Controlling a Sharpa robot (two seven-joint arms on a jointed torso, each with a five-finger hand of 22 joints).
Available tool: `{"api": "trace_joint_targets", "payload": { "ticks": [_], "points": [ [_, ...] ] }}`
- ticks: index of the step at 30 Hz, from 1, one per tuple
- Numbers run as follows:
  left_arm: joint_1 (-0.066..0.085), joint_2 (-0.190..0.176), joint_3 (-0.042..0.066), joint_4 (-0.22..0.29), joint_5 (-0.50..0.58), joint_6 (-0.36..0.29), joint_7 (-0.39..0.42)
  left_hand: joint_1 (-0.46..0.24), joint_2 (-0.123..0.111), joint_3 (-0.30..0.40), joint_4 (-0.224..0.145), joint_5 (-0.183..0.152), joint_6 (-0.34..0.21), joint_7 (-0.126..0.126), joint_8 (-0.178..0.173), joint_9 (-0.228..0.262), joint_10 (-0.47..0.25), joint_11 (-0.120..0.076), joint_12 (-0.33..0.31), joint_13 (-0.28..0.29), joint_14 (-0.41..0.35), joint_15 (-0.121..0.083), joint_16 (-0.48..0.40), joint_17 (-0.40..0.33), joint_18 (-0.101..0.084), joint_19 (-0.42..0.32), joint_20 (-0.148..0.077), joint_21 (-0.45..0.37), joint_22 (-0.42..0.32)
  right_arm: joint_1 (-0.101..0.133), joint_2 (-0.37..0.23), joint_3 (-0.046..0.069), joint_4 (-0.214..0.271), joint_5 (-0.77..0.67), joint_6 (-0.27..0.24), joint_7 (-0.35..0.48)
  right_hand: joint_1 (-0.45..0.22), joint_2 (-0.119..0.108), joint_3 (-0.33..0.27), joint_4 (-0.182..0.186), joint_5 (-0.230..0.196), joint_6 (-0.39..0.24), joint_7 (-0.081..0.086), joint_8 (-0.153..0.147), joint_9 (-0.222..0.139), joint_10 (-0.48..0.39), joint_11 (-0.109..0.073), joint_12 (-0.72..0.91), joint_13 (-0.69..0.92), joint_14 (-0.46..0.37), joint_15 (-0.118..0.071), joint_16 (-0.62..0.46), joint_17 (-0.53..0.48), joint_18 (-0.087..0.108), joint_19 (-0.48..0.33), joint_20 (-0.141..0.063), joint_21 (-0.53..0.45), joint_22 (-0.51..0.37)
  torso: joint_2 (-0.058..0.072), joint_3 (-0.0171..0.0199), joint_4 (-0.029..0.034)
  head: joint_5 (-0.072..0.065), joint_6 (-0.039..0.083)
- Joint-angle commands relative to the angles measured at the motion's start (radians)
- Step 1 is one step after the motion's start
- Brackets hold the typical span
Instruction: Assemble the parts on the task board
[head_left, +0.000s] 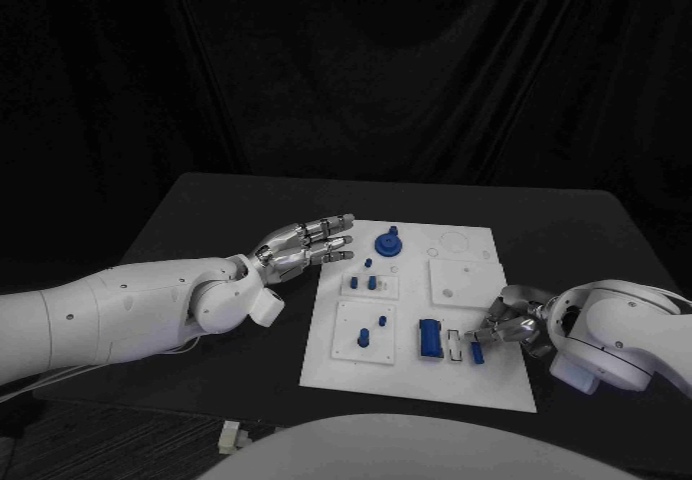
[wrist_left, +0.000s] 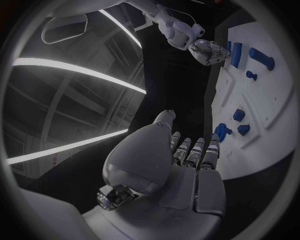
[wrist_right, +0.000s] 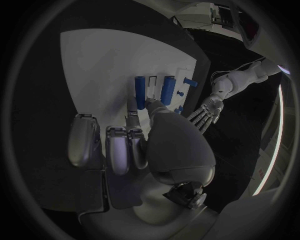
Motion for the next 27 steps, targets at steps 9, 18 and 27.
{"api": "trace_joint_targets", "payload": {
  "ticks": [9, 18, 27],
  "points": [
    [-0.001, 0.004, 0.001, 0.001, 0.002, 0.016, 0.005, -0.006, 0.003, 0.002, -0.002, 0.006, 0.001, 0.005, 0.004, 0.001, -0.001, 0.006, 0.004, 0.001, -0.002, 0.006, 0.003, 0.001, -0.008, 0.004, -0.001, 0.004, -0.001, 0.0, 0.01, 0.0, -0.02, 0.145, -0.021, 0.004, -0.005, 0.005, 0.009, -0.011, 0.007, 0.008, -0.002, 0.008, 0.003, 0.103, -0.005, 0.004, 0.263, 0.085, -0.003, 0.002, 0.172, 0.007, -0.001, -0.003, 0.003, 0.181, 0.0, 0.0001, -0.0005, -0.002, 0.0],
    [-0.002, 0.006, 0.001, 0.0, 0.002, 0.018, 0.003, -0.006, 0.003, 0.002, -0.002, 0.006, 0.001, 0.005, 0.004, 0.001, -0.001, 0.006, 0.004, 0.001, -0.002, 0.006, 0.003, 0.001, -0.008, 0.004, -0.001, 0.004, -0.001, 0.0, 0.017, 0.0, -0.031, 0.205, -0.01, 0.004, -0.005, 0.006, 0.01, -0.012, 0.009, 0.008, -0.003, 0.009, 0.004, 0.103, -0.005, 0.004, 0.263, 0.085, -0.004, 0.002, 0.172, 0.008, -0.001, -0.004, 0.001, 0.181, 0.0, 0.0001, -0.0011, -0.001, 0.0],
    [-0.002, 0.007, 0.001, -0.001, 0.002, 0.02, 0.001, -0.006, 0.003, 0.002, -0.002, 0.006, 0.001, 0.005, 0.004, 0.001, -0.001, 0.006, 0.004, 0.001, -0.002, 0.006, 0.003, 0.001, -0.008, 0.004, -0.001, 0.004, -0.001, 0.0, 0.025, 0.0, -0.042, 0.221, -0.015, 0.005, -0.007, 0.007, 0.01, -0.011, 0.01, 0.008, -0.003, 0.01, 0.004, 0.103, -0.005, 0.004, 0.263, 0.085, -0.004, 0.001, 0.171, 0.008, -0.002, -0.004, -0.001, 0.18, 0.0, 0.0002, -0.0007, -0.001, 0.0]
  ]
}}
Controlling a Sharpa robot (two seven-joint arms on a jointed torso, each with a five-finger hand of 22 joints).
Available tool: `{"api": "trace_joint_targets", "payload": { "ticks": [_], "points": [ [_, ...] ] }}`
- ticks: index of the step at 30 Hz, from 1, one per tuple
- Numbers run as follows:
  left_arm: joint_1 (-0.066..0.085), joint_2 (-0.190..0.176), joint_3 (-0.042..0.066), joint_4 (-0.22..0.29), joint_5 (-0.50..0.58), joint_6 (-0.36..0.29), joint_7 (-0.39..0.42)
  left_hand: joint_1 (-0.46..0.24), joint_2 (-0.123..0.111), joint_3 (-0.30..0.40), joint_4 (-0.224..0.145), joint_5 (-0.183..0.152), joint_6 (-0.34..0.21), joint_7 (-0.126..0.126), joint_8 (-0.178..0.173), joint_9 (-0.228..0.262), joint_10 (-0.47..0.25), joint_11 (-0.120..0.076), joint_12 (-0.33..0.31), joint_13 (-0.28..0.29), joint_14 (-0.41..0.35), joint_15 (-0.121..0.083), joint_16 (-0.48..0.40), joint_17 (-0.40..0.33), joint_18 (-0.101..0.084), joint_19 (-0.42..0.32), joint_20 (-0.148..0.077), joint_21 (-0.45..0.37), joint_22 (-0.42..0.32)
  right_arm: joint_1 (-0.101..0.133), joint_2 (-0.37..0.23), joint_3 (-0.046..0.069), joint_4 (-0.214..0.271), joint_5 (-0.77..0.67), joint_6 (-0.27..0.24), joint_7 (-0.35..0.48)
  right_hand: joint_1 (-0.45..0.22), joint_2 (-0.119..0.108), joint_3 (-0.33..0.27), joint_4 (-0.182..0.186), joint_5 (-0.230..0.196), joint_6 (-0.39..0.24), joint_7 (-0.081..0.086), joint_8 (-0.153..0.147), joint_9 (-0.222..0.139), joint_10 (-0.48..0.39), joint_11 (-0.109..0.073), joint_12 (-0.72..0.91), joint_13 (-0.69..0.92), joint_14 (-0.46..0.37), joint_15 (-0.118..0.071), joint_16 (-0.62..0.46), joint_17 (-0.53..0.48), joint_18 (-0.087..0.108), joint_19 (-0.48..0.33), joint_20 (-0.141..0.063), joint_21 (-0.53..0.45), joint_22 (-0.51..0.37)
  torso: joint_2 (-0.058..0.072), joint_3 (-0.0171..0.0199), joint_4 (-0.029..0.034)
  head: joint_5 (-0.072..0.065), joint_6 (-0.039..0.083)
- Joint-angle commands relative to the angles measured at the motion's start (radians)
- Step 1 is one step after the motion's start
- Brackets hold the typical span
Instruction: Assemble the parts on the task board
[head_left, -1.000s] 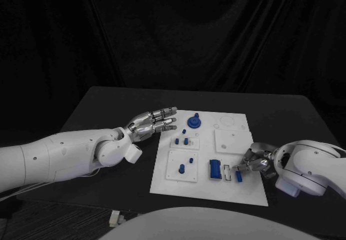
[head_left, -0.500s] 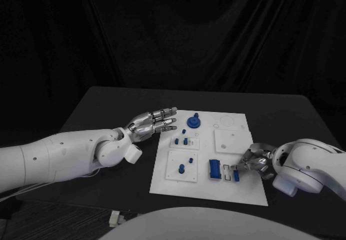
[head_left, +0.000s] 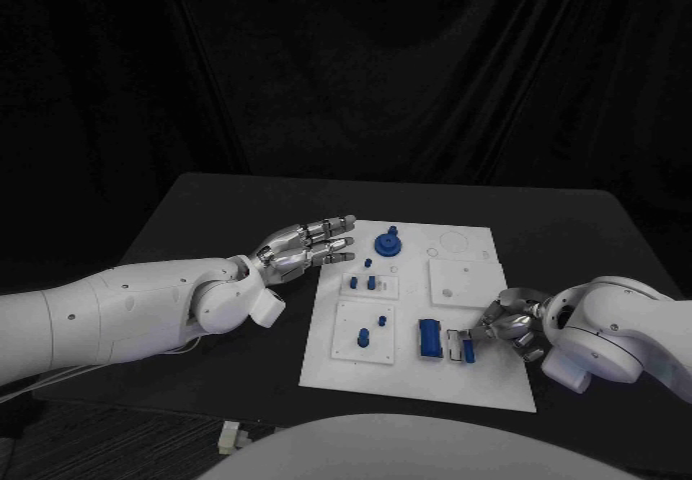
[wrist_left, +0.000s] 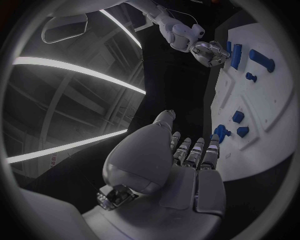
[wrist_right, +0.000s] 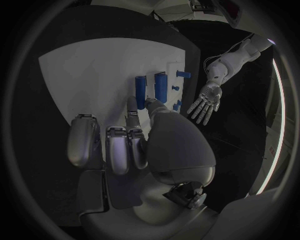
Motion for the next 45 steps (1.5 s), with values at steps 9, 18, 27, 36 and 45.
{"api": "trace_joint_targets", "payload": {
  "ticks": [9, 18, 27, 36, 45],
  "points": [
    [-0.003, 0.003, 0.001, -0.001, 0.002, 0.016, 0.007, -0.007, 0.003, 0.003, -0.003, 0.006, 0.001, 0.004, 0.004, 0.001, -0.002, 0.007, 0.004, 0.001, -0.003, 0.006, 0.002, 0.001, -0.009, 0.004, -0.001, 0.004, -0.002, 0.0, 0.007, 0.0, -0.004, 0.032, -0.016, 0.002, -0.014, 0.012, 0.006, -0.008, -0.01, -0.002, -0.001, 0.007, 0.004, 0.103, -0.005, 0.004, 0.263, 0.086, -0.006, 0.001, 0.17, 0.009, -0.003, -0.004, -0.005, 0.18, 0.0, 0.0001, 0.0004, 0.0, 0.0],
    [-0.004, 0.003, 0.001, -0.003, 0.002, 0.017, 0.006, -0.007, 0.003, 0.003, -0.003, 0.006, 0.001, 0.004, 0.004, 0.001, -0.002, 0.007, 0.004, 0.001, -0.003, 0.006, 0.002, 0.001, -0.009, 0.004, -0.001, 0.004, -0.002, 0.0, 0.011, 0.0, -0.004, 0.022, -0.025, 0.003, -0.03, 0.014, 0.002, -0.005, -0.046, -0.011, 0.001, 0.009, 0.01, 0.103, -0.004, 0.004, 0.263, 0.085, -0.005, 0.0, 0.168, 0.009, -0.004, -0.003, -0.007, 0.179, 0.0, 0.0, 0.0002, 0.0, 0.0],
    [-0.006, 0.003, 0.001, -0.004, 0.002, 0.018, 0.005, -0.007, 0.003, 0.003, -0.003, 0.006, 0.001, 0.004, 0.004, 0.001, -0.002, 0.007, 0.004, 0.001, -0.003, 0.006, 0.002, 0.001, -0.009, 0.004, -0.001, 0.004, -0.002, 0.0, 0.014, 0.0, -0.003, 0.006, -0.04, 0.004, -0.042, 0.016, -0.003, 0.0, -0.081, -0.022, 0.005, 0.009, 0.013, 0.103, -0.002, 0.004, 0.263, 0.085, -0.003, 0.0, 0.168, 0.009, -0.004, -0.001, -0.008, 0.179, 0.0, 0.0001, 0.0003, 0.0, 0.0],
    [-0.006, 0.003, 0.001, -0.004, 0.002, 0.018, 0.003, -0.007, 0.003, 0.003, -0.003, 0.006, 0.001, 0.004, 0.004, 0.001, -0.002, 0.007, 0.004, 0.001, -0.003, 0.006, 0.002, 0.001, -0.009, 0.004, -0.001, 0.004, -0.002, -0.001, 0.018, 0.0, -0.003, -0.019, -0.041, 0.003, -0.049, 0.014, -0.011, 0.001, -0.127, -0.029, 0.007, 0.012, 0.018, 0.103, 0.0, 0.004, 0.263, 0.085, -0.001, 0.0, 0.168, 0.009, -0.003, 0.0, -0.008, 0.179, -0.001, -0.0002, 0.0001, 0.001, 0.0],
    [-0.006, 0.003, 0.001, -0.004, 0.002, 0.021, 0.002, -0.007, 0.003, 0.003, -0.003, 0.006, 0.001, 0.004, 0.004, 0.001, -0.002, 0.007, 0.004, 0.001, -0.003, 0.006, 0.002, 0.001, -0.009, 0.004, -0.001, 0.004, -0.002, -0.001, 0.023, 0.0, -0.004, -0.031, -0.033, 0.001, -0.058, 0.012, -0.023, 0.006, -0.177, -0.032, 0.008, 0.016, 0.023, 0.103, 0.002, 0.004, 0.263, 0.085, 0.0, 0.0, 0.167, 0.009, -0.003, 0.002, -0.009, 0.179, 0.0, 0.0001, 0.0004, 0.002, 0.0]
  ]
}}
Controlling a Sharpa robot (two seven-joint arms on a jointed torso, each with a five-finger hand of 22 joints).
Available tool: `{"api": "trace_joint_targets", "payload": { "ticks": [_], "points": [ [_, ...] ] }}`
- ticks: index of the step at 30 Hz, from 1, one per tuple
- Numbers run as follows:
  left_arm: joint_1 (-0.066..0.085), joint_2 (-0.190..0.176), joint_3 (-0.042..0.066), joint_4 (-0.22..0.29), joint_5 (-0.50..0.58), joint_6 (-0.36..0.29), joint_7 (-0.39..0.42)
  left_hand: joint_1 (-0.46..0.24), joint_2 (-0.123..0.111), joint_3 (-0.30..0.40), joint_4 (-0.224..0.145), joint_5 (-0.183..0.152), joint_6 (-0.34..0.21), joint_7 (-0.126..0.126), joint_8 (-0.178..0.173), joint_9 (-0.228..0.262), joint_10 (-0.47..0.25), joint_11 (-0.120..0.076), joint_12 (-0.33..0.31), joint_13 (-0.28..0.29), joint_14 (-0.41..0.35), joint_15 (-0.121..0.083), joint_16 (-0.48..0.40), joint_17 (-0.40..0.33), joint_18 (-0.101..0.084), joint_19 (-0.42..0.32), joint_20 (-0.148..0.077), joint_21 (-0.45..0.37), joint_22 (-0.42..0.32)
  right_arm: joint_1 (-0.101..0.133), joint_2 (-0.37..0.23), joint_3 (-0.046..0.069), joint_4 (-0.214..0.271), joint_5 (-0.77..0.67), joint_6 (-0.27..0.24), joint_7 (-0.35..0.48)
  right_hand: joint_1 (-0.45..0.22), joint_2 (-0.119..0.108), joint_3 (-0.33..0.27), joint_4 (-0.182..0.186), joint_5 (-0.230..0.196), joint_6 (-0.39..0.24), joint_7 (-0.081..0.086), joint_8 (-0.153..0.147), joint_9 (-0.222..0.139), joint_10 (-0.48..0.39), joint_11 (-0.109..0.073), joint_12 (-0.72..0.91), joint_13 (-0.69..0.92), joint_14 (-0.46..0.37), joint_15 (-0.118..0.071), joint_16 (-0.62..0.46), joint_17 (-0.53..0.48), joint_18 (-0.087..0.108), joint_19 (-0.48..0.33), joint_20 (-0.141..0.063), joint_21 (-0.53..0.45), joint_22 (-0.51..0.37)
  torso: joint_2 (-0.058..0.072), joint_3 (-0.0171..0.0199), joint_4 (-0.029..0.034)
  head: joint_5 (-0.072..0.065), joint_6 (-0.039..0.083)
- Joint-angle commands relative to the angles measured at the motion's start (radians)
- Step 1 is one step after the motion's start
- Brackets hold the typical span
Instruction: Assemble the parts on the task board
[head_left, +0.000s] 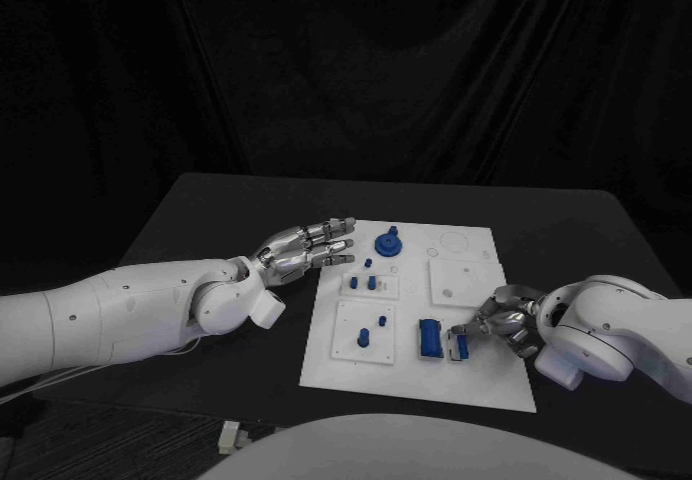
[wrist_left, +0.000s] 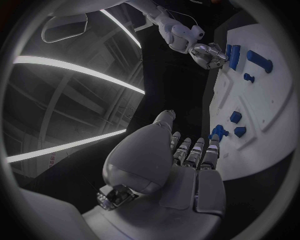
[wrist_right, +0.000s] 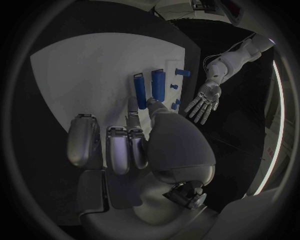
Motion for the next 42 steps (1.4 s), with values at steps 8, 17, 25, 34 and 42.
{"api": "trace_joint_targets", "payload": {
  "ticks": [8, 17, 25, 34, 42],
  "points": [
    [-0.002, 0.002, 0.001, 0.001, 0.002, 0.015, 0.008, -0.009, 0.004, 0.005, -0.004, 0.007, 0.002, 0.005, 0.004, 0.001, -0.001, 0.008, 0.004, 0.001, -0.003, 0.006, 0.003, 0.001, -0.01, 0.004, -0.001, 0.004, -0.002, -0.002, 0.004, 0.0, 0.005, -0.024, -0.001, -0.002, -0.011, -0.003, -0.008, 0.001, -0.016, -0.006, 0.001, 0.008, 0.003, 0.104, 0.0, 0.004, 0.263, 0.084, -0.001, 0.0, 0.167, 0.009, -0.003, 0.002, -0.005, 0.179, 0.001, 0.0001, 0.0001, 0.002, 0.0],
    [-0.003, 0.002, 0.001, 0.001, 0.002, 0.017, 0.005, -0.009, 0.004, 0.005, -0.004, 0.007, 0.002, 0.005, 0.004, 0.001, -0.001, 0.008, 0.004, 0.001, -0.003, 0.006, 0.003, 0.001, -0.01, 0.004, -0.001, 0.004, -0.002, -0.003, 0.004, 0.0, 0.004, -0.028, 0.005, -0.004, -0.022, 0.001, -0.014, 0.011, -0.02, -0.003, 0.001, 0.011, 0.005, 0.104, 0.0, 0.004, 0.263, 0.084, -0.001, -0.001, 0.166, 0.01, -0.003, 0.002, -0.006, 0.179, 0.0, 0.0, 0.0, 0.003, 0.0],
    [-0.004, 0.003, 0.001, 0.0, 0.002, 0.019, 0.002, -0.009, 0.004, 0.007, -0.005, 0.007, 0.004, 0.007, 0.004, 0.001, -0.002, 0.008, 0.004, 0.001, -0.003, 0.007, 0.003, 0.001, -0.011, 0.004, -0.001, 0.004, -0.002, -0.003, 0.003, 0.0, 0.004, -0.049, 0.022, -0.006, -0.052, -0.008, -0.042, 0.035, -0.103, -0.009, 0.004, 0.013, 0.008, 0.104, 0.003, 0.004, 0.263, 0.083, 0.001, -0.002, 0.162, 0.01, -0.005, 0.004, -0.011, 0.177, 0.0, 0.0003, 0.0001, 0.003, 0.0],
    [-0.005, 0.003, 0.001, -0.001, 0.002, 0.024, -0.002, -0.012, 0.004, 0.009, -0.007, 0.007, 0.013, 0.02, 0.006, 0.003, -0.002, 0.001, 0.004, 0.001, -0.002, 0.008, 0.005, 0.001, -0.012, 0.004, -0.001, 0.004, -0.003, -0.003, 0.001, 0.0, 0.004, -0.079, 0.028, -0.007, -0.074, -0.026, -0.07, 0.066, -0.199, -0.01, 0.005, 0.019, 0.015, 0.104, 0.004, 0.004, 0.263, 0.083, 0.003, -0.003, 0.16, 0.011, -0.006, 0.006, -0.015, 0.177, 0.001, 0.0002, -0.0002, 0.003, 0.0],
    [-0.007, 0.004, 0.001, -0.001, 0.002, 0.025, -0.003, -0.012, 0.005, 0.011, -0.007, 0.007, 0.017, 0.024, 0.007, 0.003, -0.002, -0.001, 0.004, 0.001, -0.001, 0.008, 0.005, 0.002, -0.012, 0.005, -0.001, 0.004, -0.003, -0.003, -0.001, 0.0, 0.007, -0.094, 0.033, -0.006, -0.092, -0.064, -0.086, 0.124, -0.266, -0.011, 0.004, 0.026, 0.022, 0.104, 0.003, 0.004, 0.263, 0.083, 0.002, -0.004, 0.158, 0.011, -0.006, 0.005, -0.017, 0.176, 0.0, 0.0, -0.0002, 0.002, 0.0]
  ]
}}
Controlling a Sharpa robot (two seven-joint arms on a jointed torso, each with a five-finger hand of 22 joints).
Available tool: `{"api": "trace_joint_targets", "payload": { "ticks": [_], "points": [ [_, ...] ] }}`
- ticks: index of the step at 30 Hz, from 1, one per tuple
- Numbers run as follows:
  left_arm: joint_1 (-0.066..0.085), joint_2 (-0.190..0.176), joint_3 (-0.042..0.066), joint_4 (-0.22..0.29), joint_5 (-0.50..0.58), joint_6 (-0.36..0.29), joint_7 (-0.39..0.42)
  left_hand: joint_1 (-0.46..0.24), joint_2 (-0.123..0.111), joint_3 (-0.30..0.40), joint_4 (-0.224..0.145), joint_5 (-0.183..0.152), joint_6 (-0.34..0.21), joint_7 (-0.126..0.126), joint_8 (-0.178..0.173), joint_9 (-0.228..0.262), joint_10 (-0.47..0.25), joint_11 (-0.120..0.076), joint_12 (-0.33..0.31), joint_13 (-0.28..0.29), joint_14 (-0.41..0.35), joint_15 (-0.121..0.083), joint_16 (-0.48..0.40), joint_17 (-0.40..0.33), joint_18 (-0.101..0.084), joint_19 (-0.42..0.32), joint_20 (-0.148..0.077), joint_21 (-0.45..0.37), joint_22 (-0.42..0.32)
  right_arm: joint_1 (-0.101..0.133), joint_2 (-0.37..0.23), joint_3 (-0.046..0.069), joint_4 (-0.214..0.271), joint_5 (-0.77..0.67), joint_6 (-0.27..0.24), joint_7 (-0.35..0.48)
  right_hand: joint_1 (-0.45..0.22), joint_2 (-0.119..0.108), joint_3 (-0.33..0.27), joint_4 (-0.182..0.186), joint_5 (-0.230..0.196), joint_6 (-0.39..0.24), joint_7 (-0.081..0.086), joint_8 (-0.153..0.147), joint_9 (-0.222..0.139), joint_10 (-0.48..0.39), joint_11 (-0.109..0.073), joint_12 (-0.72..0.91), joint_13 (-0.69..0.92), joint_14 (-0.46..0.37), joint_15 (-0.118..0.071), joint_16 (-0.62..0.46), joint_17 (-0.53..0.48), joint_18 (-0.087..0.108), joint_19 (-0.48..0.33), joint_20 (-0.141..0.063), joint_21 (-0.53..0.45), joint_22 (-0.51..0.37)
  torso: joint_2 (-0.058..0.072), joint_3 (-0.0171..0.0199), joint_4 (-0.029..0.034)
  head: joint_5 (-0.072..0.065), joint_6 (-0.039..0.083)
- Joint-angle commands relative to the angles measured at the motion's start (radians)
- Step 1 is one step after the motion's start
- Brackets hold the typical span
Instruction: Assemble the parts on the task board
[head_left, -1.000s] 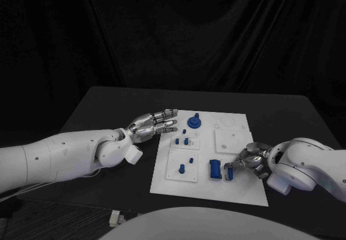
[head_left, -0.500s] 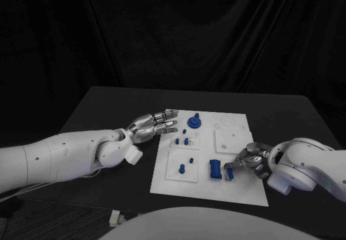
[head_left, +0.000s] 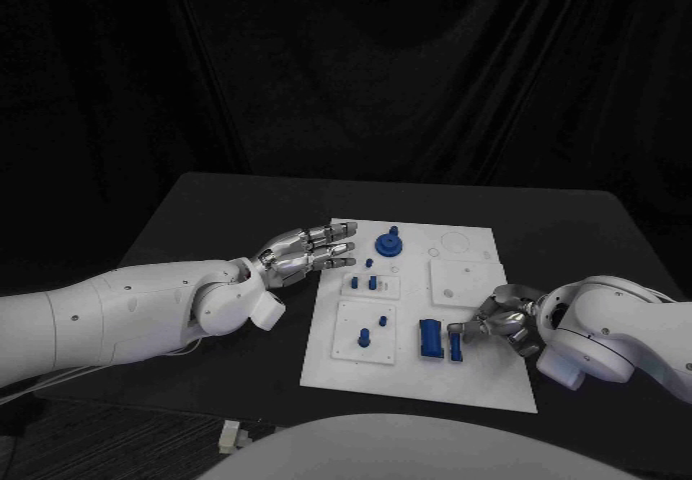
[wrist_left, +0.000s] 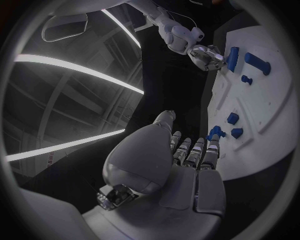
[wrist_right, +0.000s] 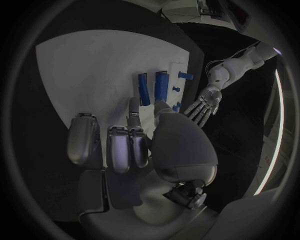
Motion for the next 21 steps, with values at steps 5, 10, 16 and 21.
{"api": "trace_joint_targets", "payload": {
  "ticks": [5, 10, 16, 21],
  "points": [
    [-0.003, 0.001, 0.001, 0.002, 0.002, 0.014, 0.01, -0.008, 0.0, 0.005, -0.001, 0.003, -0.001, 0.006, 0.003, 0.001, -0.002, -0.001, 0.004, 0.001, -0.001, 0.008, 0.005, 0.002, -0.012, 0.005, -0.001, 0.004, -0.001, -0.002, -0.011, 0.0, 0.014, -0.036, -0.002, -0.002, -0.023, -0.011, -0.008, 0.014, -0.008, -0.007, 0.0, 0.008, 0.004, 0.104, 0.003, 0.004, 0.264, 0.083, 0.002, -0.003, 0.159, 0.012, -0.003, 0.001, -0.004, 0.176, 0.0, 0.0, -0.0003, 0.001, 0.0],
    [-0.003, -0.002, 0.001, 0.003, 0.002, 0.011, 0.015, -0.008, 0.0, 0.006, -0.002, 0.004, 0.001, 0.007, 0.003, 0.002, -0.001, -0.001, 0.004, 0.001, -0.002, 0.008, 0.005, 0.002, -0.013, 0.005, -0.001, 0.004, 0.0, -0.001, -0.042, 0.0, 0.052, -0.088, -0.072, 0.042, -0.081, 0.028, -0.053, 0.012, 0.005, -0.002, -0.004, 0.021, 0.013, 0.104, -0.001, 0.004, 0.264, 0.085, -0.001, 0.001, 0.168, 0.01, 0.001, -0.001, 0.003, 0.178, 0.0, 0.0002, -0.0001, 0.002, 0.0],
    [-0.003, -0.004, 0.001, 0.005, 0.002, 0.007, 0.017, -0.008, 0.0, 0.006, -0.002, 0.004, 0.001, 0.007, 0.003, 0.002, -0.001, -0.001, 0.004, 0.001, -0.002, 0.008, 0.005, 0.002, -0.013, 0.005, -0.001, 0.004, 0.0, 0.008, -0.091, 0.0, 0.122, -0.179, -0.203, 0.154, -0.103, 0.111, -0.073, 0.012, 0.147, 0.005, -0.013, 0.051, 0.029, 0.104, -0.009, 0.004, 0.264, 0.091, -0.007, 0.018, 0.2, -0.001, 0.024, -0.008, 0.062, 0.194, 0.0, 0.0001, -0.0002, 0.001, 0.0],
    [-0.003, -0.005, 0.001, 0.005, 0.002, 0.006, 0.019, -0.008, 0.0, 0.006, -0.003, 0.004, 0.002, 0.007, 0.003, 0.002, -0.001, -0.001, 0.004, 0.001, -0.001, 0.008, 0.005, 0.002, -0.013, 0.006, -0.001, 0.005, 0.0, 0.01, -0.118, 0.0, 0.159, -0.235, -0.276, 0.244, -0.192, 0.178, -0.114, 0.015, 0.141, 0.0, -0.012, 0.048, 0.02, 0.104, -0.004, 0.004, 0.264, 0.094, -0.008, 0.025, 0.215, -0.01, 0.038, -0.009, 0.105, 0.205, 0.0, 0.0003, -0.0012, 0.001, 0.0]
  ]
}}
